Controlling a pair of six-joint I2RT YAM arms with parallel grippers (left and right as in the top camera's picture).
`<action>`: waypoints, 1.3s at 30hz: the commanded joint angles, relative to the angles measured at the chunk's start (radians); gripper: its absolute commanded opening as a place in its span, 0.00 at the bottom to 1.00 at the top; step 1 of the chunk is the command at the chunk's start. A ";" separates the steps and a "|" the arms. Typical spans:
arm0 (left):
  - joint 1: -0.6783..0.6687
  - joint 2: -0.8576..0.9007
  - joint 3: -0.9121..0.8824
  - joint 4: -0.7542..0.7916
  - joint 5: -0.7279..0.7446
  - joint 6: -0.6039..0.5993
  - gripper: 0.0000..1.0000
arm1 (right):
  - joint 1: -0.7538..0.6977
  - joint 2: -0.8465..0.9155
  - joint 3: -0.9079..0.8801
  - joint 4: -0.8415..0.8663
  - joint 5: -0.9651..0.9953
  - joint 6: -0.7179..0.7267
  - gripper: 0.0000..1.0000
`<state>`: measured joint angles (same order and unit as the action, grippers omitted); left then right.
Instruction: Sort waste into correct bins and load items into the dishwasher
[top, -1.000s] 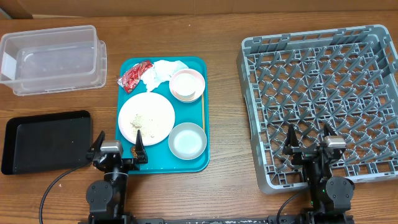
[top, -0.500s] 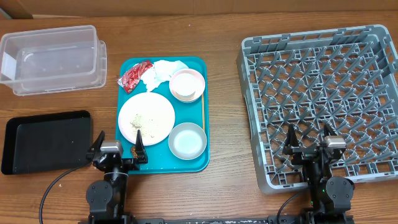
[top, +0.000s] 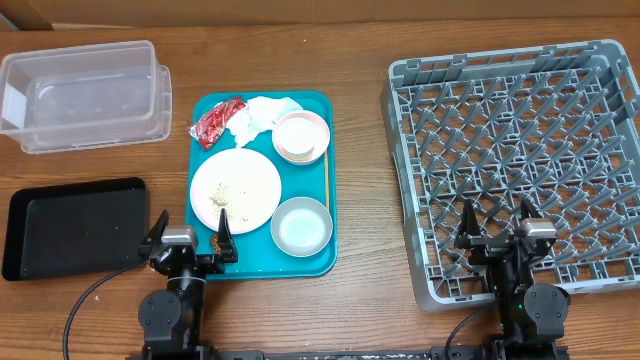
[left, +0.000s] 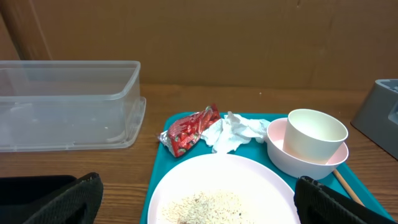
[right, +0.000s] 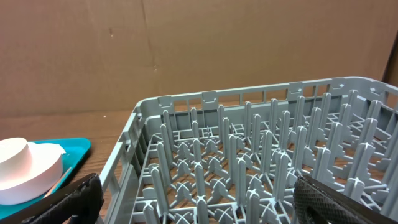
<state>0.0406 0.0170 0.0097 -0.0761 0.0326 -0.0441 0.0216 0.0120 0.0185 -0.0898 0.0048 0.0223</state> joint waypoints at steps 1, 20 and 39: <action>-0.002 -0.011 -0.005 -0.002 -0.010 0.022 1.00 | 0.005 0.000 -0.010 0.006 0.008 0.000 1.00; -0.002 -0.011 -0.004 0.029 0.311 -0.784 1.00 | 0.005 0.000 -0.010 0.006 0.008 0.000 1.00; -0.002 -0.011 0.016 0.322 0.660 -1.193 1.00 | 0.005 0.000 -0.010 0.006 0.008 0.000 1.00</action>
<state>0.0406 0.0158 0.0086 0.1856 0.6117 -1.2572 0.0216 0.0124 0.0185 -0.0906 0.0048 0.0219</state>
